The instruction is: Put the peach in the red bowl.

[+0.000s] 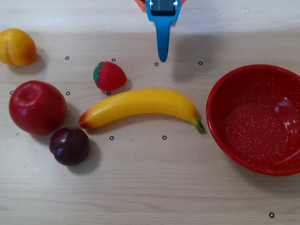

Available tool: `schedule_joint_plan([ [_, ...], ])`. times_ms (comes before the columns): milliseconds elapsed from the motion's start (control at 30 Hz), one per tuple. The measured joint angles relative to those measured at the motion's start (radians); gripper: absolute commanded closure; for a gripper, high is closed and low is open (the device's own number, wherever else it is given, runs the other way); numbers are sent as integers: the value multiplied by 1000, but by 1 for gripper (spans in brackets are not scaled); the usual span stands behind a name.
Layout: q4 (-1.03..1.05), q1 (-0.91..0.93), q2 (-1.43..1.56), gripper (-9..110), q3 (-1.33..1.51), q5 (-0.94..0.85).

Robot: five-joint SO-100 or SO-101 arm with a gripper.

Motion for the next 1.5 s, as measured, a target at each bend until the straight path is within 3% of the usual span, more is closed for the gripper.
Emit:
schedule_joint_plan([
  [167, 0, 0, -6, 101, -5, 18],
  [367, 0, 0, -229, 101, -109, 41],
  [633, 92, -5, -584, 101, -515, 138],
  [1033, 443, -291, -1060, 101, -1150, 334],
  [1400, 643, -551, -1410, 101, -1634, 557],
  [1500, 678, -603, -1494, 93, -1763, 604],
])
